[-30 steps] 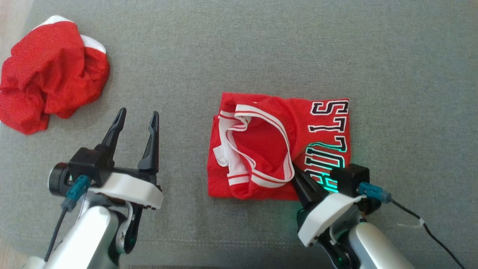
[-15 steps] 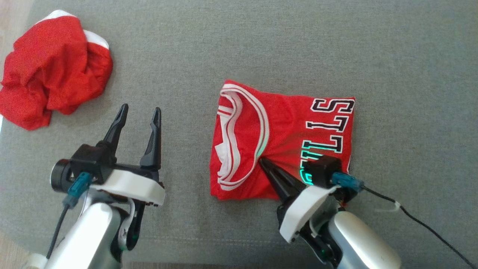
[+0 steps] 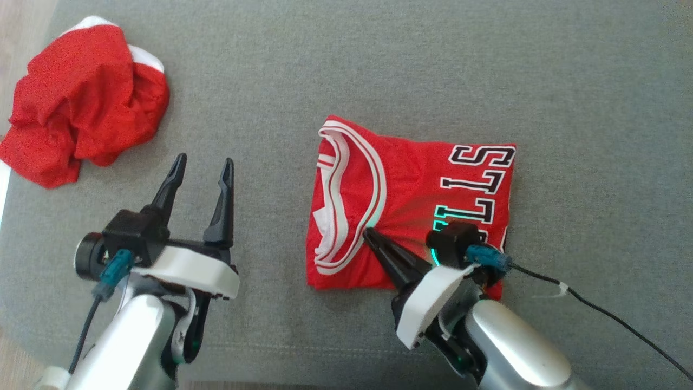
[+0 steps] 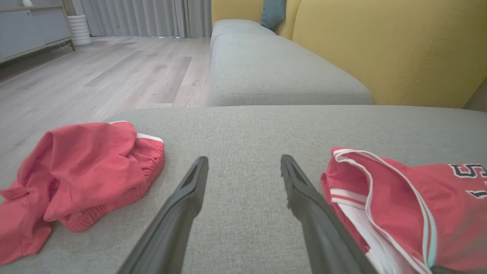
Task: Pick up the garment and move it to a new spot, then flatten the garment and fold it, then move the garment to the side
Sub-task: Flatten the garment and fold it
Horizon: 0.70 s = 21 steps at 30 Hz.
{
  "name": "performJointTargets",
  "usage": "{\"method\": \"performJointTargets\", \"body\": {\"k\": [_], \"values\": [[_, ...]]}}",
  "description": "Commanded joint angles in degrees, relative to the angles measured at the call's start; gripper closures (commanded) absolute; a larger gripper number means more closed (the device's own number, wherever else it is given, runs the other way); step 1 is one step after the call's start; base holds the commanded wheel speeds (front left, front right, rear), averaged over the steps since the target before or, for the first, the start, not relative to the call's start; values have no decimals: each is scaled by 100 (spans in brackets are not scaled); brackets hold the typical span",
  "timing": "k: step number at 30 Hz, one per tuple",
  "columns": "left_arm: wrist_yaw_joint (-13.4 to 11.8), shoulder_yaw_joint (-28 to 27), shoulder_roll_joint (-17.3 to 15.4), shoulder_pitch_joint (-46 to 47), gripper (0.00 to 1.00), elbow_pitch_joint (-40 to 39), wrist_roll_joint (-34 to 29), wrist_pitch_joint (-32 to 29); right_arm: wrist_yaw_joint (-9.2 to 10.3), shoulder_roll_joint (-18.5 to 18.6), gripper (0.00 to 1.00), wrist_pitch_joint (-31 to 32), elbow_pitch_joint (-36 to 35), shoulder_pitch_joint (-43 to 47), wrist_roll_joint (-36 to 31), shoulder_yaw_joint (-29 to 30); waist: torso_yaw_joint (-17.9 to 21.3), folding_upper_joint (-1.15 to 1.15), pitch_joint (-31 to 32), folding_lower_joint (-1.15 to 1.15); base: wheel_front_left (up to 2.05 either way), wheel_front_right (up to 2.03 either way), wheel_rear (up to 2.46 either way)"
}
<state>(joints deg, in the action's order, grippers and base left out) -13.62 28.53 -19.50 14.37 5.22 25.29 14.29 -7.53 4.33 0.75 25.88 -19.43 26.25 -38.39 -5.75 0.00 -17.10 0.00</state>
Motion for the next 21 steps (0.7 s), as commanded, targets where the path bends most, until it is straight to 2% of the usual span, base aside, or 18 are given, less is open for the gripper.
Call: {"method": "performJointTargets", "body": {"k": [1,2,4,5,9,13,17,21], "values": [[-14,-287,-115,169,0,-150,-44,67,4,-144,100,-144,-298,-11,8,-66,41,0,67,0,0,0,0],[-25,-305,-119,148,0,-154,-42,67,4,-145,98,-196,-394,15,-34,14,64,0,102,0,0,0,0],[-50,-343,-136,98,0,-168,-44,68,4,-145,10,-282,-647,79,-147,213,110,0,171,0,0,0,0],[-66,-365,-145,77,0,-181,-50,68,4,-142,0,-332,-805,123,-203,340,135,0,203,0,0,0,0],[-113,-440,-175,-37,0,-219,-43,69,4,-41,0,-527,-1517,354,-566,1076,234,0,354,0,0,0,0],[-190,-534,-216,-155,0,-290,-49,70,4,9,0,-586,-2229,687,-1021,2129,329,0,509,0,0,0,0],[-237,-598,-258,-280,0,-339,-28,70,4,25,0,-457,-2785,1063,-1346,3053,418,0,681,0,0,0,0],[-266,-610,-309,-382,0,-373,-25,67,4,21,0,-272,-3153,1449,-1483,3620,479,0,833,0,0,0,0]]}}
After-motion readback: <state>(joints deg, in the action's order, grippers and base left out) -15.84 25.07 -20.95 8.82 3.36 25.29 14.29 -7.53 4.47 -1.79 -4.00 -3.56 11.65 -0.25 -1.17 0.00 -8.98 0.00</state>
